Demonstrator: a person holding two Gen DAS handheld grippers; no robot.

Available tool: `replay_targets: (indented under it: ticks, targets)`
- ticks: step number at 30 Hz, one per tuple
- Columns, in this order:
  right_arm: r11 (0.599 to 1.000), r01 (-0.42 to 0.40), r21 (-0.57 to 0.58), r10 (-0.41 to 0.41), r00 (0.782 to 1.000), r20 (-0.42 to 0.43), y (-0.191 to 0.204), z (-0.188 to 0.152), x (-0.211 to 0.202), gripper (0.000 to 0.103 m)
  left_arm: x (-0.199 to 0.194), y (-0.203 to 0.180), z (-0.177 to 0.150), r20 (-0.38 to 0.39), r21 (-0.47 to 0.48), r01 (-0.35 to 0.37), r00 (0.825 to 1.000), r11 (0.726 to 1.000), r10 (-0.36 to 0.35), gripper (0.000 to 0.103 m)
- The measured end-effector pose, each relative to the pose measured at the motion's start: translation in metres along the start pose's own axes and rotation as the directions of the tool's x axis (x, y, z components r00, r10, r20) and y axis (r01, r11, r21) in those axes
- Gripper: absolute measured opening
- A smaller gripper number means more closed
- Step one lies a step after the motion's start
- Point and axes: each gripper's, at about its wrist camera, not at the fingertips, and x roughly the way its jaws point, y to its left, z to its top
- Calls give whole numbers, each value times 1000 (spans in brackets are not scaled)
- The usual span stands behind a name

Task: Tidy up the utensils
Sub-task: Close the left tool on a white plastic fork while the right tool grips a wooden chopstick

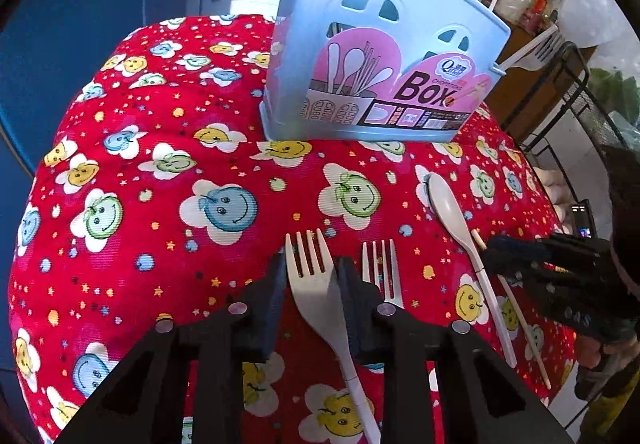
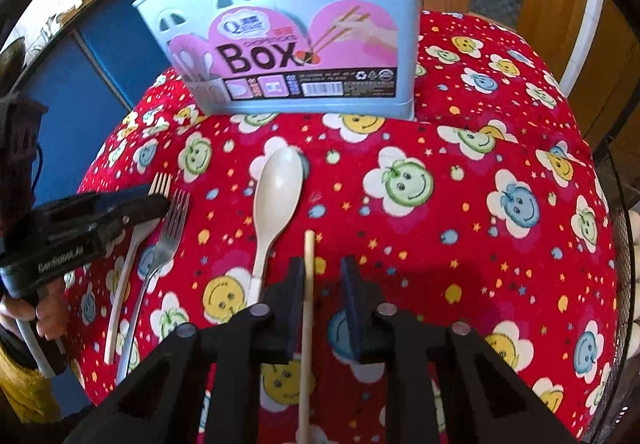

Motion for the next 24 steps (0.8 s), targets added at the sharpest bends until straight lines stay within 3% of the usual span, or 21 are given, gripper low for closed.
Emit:
replay_targets:
  ticks: [1, 5, 10, 19, 24]
  targets:
    - [1000, 1, 7, -1, 1000, 3, -1, 1, 1, 12, 0, 0, 0, 3, 1, 0, 1000, 1000, 0, 15]
    - [999, -13, 32, 12, 1000, 20, -7, 1, -1, 6, -5, 4, -1, 20, -41, 41, 999, 998, -40, 6]
    - [996, -55, 75, 51, 997, 52, -15, -3, -7, 6, -10, 0, -5, 39, -43, 67, 997, 997, -66, 2]
    - [989, -99, 111, 87, 990, 111, -20, -5, -23, 6, -5, -7, -6, 12, -3, 29, 999, 1000, -29, 3]
    - [988, -119, 95, 98, 974, 202, -17, -6, -46, 6, -20, -7, -8, 69, -9, 43, 997, 999, -43, 2]
